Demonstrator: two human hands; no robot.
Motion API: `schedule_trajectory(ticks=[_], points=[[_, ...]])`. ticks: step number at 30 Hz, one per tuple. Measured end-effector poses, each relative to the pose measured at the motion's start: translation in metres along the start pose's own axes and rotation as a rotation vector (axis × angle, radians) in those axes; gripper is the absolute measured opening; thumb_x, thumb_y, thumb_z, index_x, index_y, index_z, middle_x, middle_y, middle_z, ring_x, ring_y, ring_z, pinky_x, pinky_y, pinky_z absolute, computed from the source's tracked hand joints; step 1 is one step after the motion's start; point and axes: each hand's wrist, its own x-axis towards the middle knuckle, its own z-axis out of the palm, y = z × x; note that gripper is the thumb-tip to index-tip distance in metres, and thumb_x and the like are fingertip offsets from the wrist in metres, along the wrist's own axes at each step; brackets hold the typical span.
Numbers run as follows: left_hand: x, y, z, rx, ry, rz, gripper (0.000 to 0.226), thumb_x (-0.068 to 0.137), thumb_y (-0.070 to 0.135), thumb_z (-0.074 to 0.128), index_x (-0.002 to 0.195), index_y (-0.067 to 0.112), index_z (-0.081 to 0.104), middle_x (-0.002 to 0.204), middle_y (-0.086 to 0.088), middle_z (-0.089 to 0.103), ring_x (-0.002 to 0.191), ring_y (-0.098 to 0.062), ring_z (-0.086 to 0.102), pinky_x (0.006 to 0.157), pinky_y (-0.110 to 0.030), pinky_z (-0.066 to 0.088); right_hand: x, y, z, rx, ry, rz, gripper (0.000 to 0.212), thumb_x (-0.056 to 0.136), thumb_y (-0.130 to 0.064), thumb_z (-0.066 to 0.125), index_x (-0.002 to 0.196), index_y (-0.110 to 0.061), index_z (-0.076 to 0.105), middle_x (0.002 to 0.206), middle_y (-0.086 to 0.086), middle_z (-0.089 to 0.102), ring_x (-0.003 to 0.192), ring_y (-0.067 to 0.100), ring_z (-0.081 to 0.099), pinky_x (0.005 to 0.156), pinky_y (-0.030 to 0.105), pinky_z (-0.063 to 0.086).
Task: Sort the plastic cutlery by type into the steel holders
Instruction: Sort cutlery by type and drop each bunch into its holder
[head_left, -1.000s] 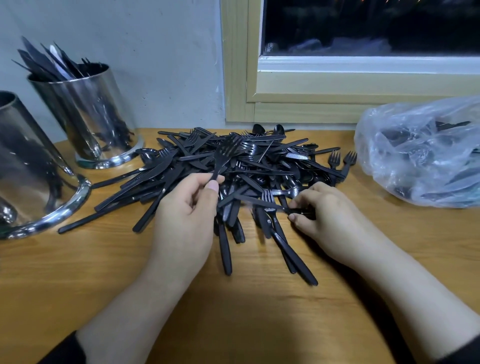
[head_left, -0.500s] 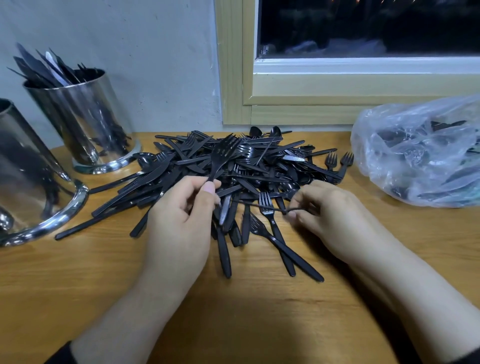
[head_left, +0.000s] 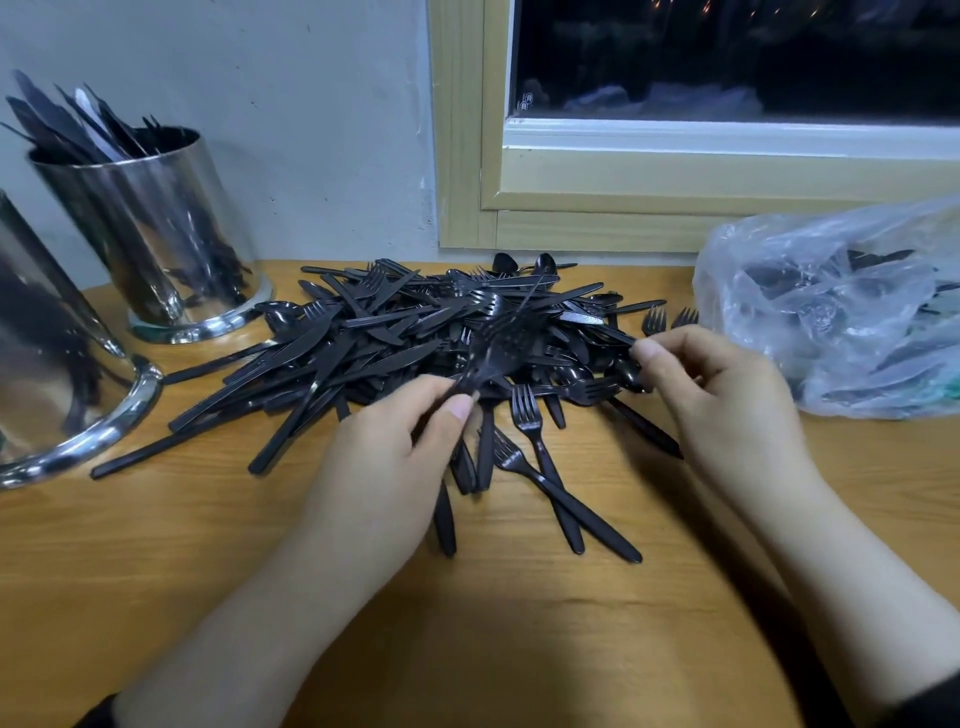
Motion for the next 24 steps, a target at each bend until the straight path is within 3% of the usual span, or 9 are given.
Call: schedule_trajectory(ticks=[3,6,8,10,13,17,20,24], points=[[0.001,-0.002,0.003,-0.071,-0.004,-0.051,0.026,0.102,0.044,0.048,0.085,0.030,0.061,0.054,0.013,0.053,0.044,-0.003,0.043,0.051,-0.029,0.038,0.009,0.020,0.002,-0.217,-0.015,0.061,0.008,0.094,-0.030,0.067,0.096,-0.026,0.073,0.094,-0.008,0.068,0.084,0.013,0.058,0.076,0.027,0.040],[0.002,0.000,0.005,-0.121,-0.008,-0.072,0.029,0.104,0.038,0.048,0.082,0.022,0.059,0.054,0.012,0.060,0.042,-0.002,0.043,0.053,-0.029,0.039,0.008,0.020,0.011,-0.389,-0.147,0.042,0.032,0.092,-0.038,0.069,0.118,-0.019,0.071,0.107,-0.004,0.061,0.101,0.018,0.058,0.085,0.025,0.038],[0.001,0.003,0.004,-0.107,0.001,-0.049,0.030,0.103,0.041,0.048,0.080,0.025,0.056,0.058,0.007,0.061,0.044,-0.002,0.045,0.053,-0.026,0.041,0.007,0.017,0.018,-0.457,-0.193,0.071,0.045,0.092,-0.048,0.065,0.126,-0.019,0.068,0.114,-0.001,0.061,0.109,0.021,0.058,0.093,0.034,0.045],[0.000,0.004,0.003,-0.098,0.029,-0.025,0.032,0.101,0.045,0.047,0.077,0.026,0.054,0.061,0.001,0.056,0.045,-0.003,0.043,0.048,-0.017,0.038,0.007,0.016,0.023,-0.505,-0.211,0.088,0.046,0.092,-0.053,0.062,0.124,-0.020,0.068,0.112,-0.001,0.061,0.108,0.023,0.057,0.095,0.045,0.048],[-0.002,0.006,0.002,-0.132,0.026,-0.023,0.036,0.098,0.052,0.040,0.085,0.026,0.061,0.063,-0.008,0.049,0.043,-0.005,0.039,0.044,-0.018,0.035,0.009,0.014,0.028,-0.491,-0.198,0.091,0.033,0.094,-0.048,0.063,0.115,-0.022,0.069,0.101,-0.005,0.056,0.102,0.022,0.056,0.093,0.047,0.048],[-0.003,0.005,0.003,-0.211,0.015,-0.037,0.035,0.097,0.054,0.038,0.085,0.032,0.062,0.055,0.004,0.041,0.044,-0.007,0.036,0.049,-0.029,0.034,0.011,0.016,0.027,-0.372,-0.096,0.067,0.015,0.094,-0.033,0.067,0.101,-0.020,0.068,0.095,-0.005,0.056,0.095,0.019,0.055,0.086,0.035,0.042],[-0.003,0.004,0.003,-0.205,0.006,-0.031,0.039,0.096,0.053,0.039,0.082,0.023,0.058,0.054,0.007,0.041,0.044,-0.007,0.035,0.048,-0.029,0.032,0.013,0.014,0.021,-0.217,0.022,0.016,0.010,0.094,-0.028,0.067,0.092,-0.018,0.067,0.090,-0.005,0.057,0.087,0.013,0.052,0.074,0.024,0.032],[-0.001,0.003,0.002,-0.206,0.058,-0.017,0.048,0.095,0.056,0.041,0.083,0.011,0.052,0.056,0.005,0.039,0.047,-0.011,0.034,0.050,-0.034,0.033,0.009,0.001,0.011,0.029,0.252,-0.090,0.006,0.096,-0.028,0.064,0.092,-0.024,0.066,0.080,-0.010,0.061,0.069,0.002,0.050,0.068,0.021,0.036]])
